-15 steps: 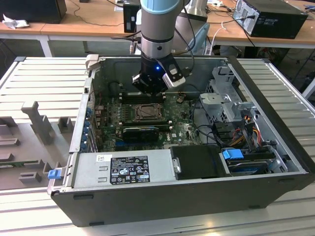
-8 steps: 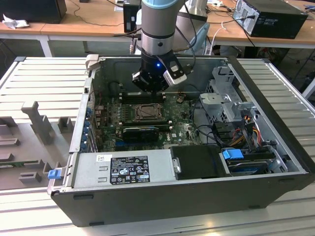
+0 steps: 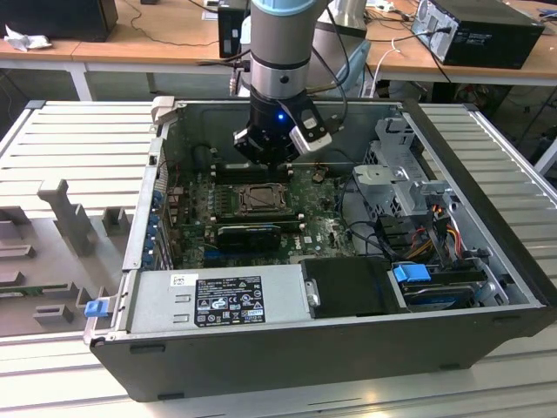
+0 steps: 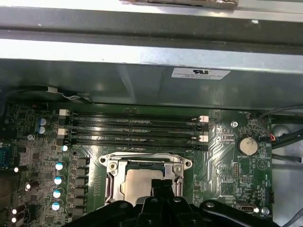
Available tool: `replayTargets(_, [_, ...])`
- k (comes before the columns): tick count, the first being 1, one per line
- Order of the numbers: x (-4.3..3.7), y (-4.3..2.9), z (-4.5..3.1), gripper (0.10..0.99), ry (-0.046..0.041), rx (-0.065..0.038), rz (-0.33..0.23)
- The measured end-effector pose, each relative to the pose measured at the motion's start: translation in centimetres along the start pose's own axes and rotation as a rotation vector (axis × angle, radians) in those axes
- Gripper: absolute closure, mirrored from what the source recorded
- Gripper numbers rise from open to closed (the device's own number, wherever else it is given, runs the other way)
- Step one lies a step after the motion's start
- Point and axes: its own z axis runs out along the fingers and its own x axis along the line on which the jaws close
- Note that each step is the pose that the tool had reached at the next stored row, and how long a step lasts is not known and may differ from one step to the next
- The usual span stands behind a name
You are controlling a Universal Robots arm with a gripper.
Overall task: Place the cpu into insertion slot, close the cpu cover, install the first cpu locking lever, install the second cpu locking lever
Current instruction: 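Install the second cpu locking lever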
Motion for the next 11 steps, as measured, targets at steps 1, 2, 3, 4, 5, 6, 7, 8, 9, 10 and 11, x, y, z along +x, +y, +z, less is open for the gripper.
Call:
replayTargets(1, [0.00, 0.01, -0.09, 0.980, 0.0000, 0.000, 0.000])
replayTargets(2, [0.00, 0.04, -0.42, 0.980, -0.0001, 0.000, 0.000])
replayTargets(3, [-0.01, 0.08, -0.76, 0.980, -0.0001, 0.000, 0.000])
replayTargets(4, [-0.01, 0.09, -0.93, 0.980, 0.0000, 0.000, 0.000])
replayTargets(5, [-0.01, 0.09, -1.05, 0.980, 0.0000, 0.000, 0.000])
replayTargets(6, [-0.01, -0.03, -1.08, 0.980, 0.0000, 0.000, 0.000])
replayTargets(7, [0.01, -0.46, -1.13, 0.980, 0.0000, 0.000, 0.000])
replayTargets(8, [0.02, -0.79, -1.16, 0.980, 0.0000, 0.000, 0.000])
replayTargets(9, [0.03, -1.19, -1.20, 0.980, 0.0000, 0.000, 0.000])
replayTargets(10, [0.04, -1.39, -1.22, 0.980, 0.0000, 0.000, 0.000])
replayTargets(11, [0.05, -1.61, -1.24, 0.980, 0.0000, 0.000, 0.000])
